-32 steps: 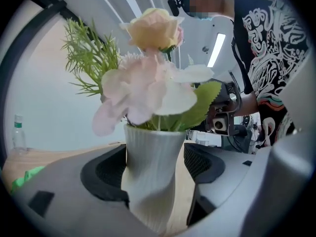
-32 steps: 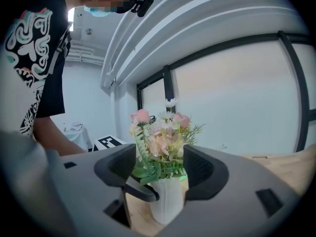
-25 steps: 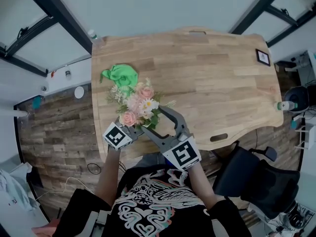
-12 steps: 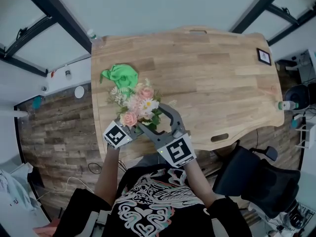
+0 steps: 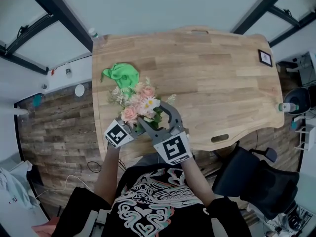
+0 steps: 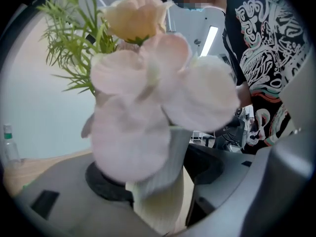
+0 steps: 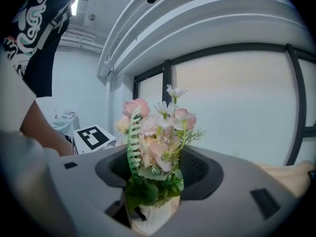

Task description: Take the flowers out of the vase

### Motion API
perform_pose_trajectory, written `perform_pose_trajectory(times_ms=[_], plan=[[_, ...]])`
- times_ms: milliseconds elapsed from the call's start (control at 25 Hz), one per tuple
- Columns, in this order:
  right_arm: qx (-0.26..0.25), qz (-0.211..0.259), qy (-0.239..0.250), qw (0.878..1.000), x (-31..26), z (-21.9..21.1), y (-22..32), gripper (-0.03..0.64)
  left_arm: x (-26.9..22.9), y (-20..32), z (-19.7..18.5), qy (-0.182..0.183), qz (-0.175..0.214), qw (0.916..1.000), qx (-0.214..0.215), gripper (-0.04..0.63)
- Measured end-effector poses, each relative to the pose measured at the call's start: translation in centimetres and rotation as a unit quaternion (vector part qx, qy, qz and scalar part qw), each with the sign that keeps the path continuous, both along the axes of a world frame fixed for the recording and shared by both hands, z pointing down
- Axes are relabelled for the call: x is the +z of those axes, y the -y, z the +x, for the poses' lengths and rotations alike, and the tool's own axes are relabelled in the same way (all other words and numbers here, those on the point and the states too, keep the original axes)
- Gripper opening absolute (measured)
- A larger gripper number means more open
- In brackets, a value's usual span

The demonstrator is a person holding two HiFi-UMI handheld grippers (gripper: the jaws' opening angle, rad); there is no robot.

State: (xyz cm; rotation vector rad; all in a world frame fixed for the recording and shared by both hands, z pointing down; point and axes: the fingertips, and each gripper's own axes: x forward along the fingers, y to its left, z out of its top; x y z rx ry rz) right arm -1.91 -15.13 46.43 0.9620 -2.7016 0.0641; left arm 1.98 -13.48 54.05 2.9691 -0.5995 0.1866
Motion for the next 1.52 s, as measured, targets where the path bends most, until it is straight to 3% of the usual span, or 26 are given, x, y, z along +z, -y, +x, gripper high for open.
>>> perform_pose_trajectory(times_ms=[240,360,640,840,1520], plan=[[0.005,0.009,-0.017,1.0,0.5,-0.1,-0.1,0.141,0.4,0.0,-0.1,0.016,0.015,0.9997,0.007,0.333],[0.0,-0.006,-0.017,1.0,0.0,0.0,-0.2,0.118,0.4,0.0,-0.2,0.015,0.015,0.9998,0.005,0.333],[-0.002,-0.022,0.013,1.0,-0.3,0.3,-0.2,0.102,0.5,0.0,-0.3,0.016,0.012,0.9998,0.003,0.331],[0.015,-0.035,0.061,0.997,-1.0,1.1,0.2,0.097,0.7,-0.1,-0.5,0.021,0.019,0.9996,0.006,0.331],[0.026,-0.019,0.074,0.997,-4.1,2.3,0.4,0.094,0.7,-0.1,-0.2,0.018,0.02,0.9996,0.01,0.331]])
